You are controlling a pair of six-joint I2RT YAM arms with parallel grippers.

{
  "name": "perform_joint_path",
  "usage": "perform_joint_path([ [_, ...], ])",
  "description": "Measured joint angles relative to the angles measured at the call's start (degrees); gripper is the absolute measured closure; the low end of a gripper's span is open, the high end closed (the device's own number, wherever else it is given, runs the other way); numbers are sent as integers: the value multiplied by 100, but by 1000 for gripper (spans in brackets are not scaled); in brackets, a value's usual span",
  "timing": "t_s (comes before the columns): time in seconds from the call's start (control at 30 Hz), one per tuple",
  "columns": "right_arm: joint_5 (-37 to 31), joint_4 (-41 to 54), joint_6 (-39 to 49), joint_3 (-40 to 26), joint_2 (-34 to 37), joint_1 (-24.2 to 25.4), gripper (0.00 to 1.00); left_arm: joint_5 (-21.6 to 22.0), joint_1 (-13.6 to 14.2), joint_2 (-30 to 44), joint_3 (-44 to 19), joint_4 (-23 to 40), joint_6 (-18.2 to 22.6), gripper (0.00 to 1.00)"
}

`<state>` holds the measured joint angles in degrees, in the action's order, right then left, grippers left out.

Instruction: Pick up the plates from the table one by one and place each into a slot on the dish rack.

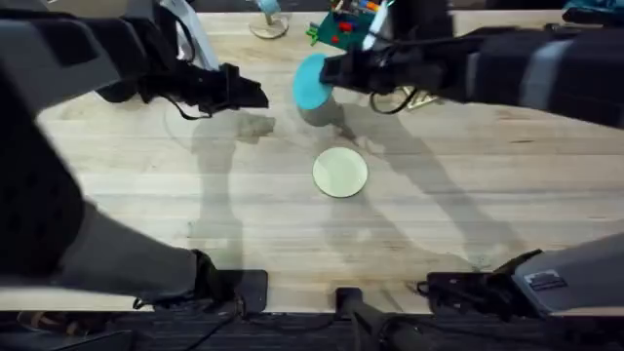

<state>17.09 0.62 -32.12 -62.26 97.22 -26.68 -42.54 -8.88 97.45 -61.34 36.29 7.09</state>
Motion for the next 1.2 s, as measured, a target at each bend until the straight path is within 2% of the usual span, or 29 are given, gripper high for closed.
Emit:
perform_joint_path([
  [0.3, -350, 1489, 1028, 0, -1282, 438, 971, 769, 11, -1356, 0, 634, 2, 960],
  [0.43, -510, 2039, 1517, 0, -1776, 662, 971, 1273, 188, -1890, 0, 857, 2, 961],
  [0.57, -596, 2539, 1980, 0, -2150, 895, 971, 1854, 629, -2357, 0, 1100, 2, 961],
  [0.83, -679, 3149, 2770, -1, -2621, 1397, 971, 2953, 1779, -3052, 0, 1533, 4, 962],
  [1.0, -737, 3227, 3190, -5, -2725, 1633, 971, 3292, 2244, -3215, 0, 1635, 4, 961],
  [1.03, -788, 3268, 3269, -19, -2725, 1662, 971, 3322, 2298, -3222, 0, 1642, 21, 935],
  [1.07, -865, 3306, 3377, -38, -2725, 1686, 971, 3344, 2342, -3222, 0, 1642, 24, 855],
  [1.1, -947, 3333, 3479, -62, -2725, 1707, 971, 3361, 2371, -3222, 0, 1644, 35, 733],
  [1.2, -1271, 3378, 3820, -215, -2725, 1722, 971, 3411, 2385, -3222, 0, 1644, 31, 272],
])
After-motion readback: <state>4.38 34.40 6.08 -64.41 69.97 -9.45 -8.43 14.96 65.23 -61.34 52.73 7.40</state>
